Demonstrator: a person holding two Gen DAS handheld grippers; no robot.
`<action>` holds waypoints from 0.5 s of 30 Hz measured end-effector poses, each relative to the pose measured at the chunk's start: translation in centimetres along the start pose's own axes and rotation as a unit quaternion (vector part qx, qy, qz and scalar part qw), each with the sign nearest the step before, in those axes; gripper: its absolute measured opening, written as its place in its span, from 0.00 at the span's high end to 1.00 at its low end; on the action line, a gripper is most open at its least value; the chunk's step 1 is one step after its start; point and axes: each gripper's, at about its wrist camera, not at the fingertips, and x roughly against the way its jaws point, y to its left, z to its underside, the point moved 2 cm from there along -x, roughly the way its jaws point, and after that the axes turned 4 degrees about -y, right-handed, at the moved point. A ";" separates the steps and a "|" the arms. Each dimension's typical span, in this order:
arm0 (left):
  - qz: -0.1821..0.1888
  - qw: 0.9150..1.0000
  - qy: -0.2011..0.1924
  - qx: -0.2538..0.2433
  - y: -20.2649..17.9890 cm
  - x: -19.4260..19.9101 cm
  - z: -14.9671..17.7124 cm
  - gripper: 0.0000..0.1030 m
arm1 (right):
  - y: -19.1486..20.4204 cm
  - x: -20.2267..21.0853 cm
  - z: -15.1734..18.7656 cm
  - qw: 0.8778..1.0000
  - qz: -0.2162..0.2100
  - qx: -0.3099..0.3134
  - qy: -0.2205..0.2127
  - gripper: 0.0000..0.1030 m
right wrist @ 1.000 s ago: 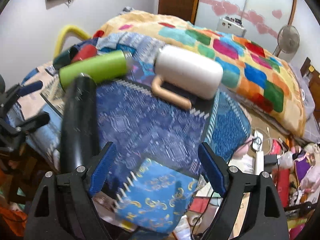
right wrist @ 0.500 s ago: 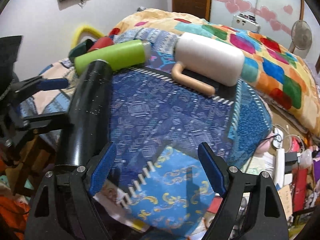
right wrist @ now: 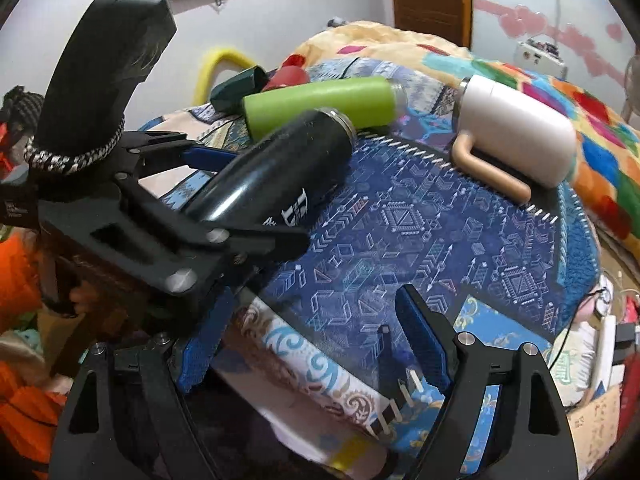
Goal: Flip cup upright
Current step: 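Grasp the thermos with the left tool and rotate it upright, open end up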
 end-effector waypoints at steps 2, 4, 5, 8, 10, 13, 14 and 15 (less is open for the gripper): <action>0.006 1.000 0.013 -0.009 0.1 -0.1 -0.3 0.23 | -0.7 0.1 0.0 1.000 0.005 -0.014 0.001 0.21; 0.009 0.999 0.030 -0.016 0.2 -0.3 -0.6 0.23 | -2.0 0.6 0.0 0.999 0.020 -0.032 -0.003 0.21; 0.009 0.999 0.040 -0.022 0.1 -0.4 -0.8 0.23 | -2.6 0.8 0.0 0.999 0.030 -0.040 -0.006 0.21; 0.002 0.997 0.072 -0.035 -0.2 -1.2 -1.5 0.23 | -4.3 1.5 -0.3 0.996 0.054 -0.065 -0.018 0.21; -0.002 0.995 0.093 -0.036 -0.4 -2.0 -1.8 0.22 | -5.0 1.9 -0.6 0.995 0.066 -0.075 -0.026 0.21; 0.000 0.991 0.127 -0.030 -0.4 -3.2 -2.1 0.22 | -5.2 2.1 -1.2 0.993 0.081 -0.074 -0.039 0.21; -0.001 0.991 0.134 -0.026 -0.3 -3.5 -2.1 0.22 | -5.1 2.1 -1.4 0.993 0.082 -0.072 -0.042 0.21; -0.001 0.990 0.138 -0.023 -0.2 -3.7 -2.3 0.24 | -4.9 2.1 -1.6 0.993 0.083 -0.067 -0.045 0.21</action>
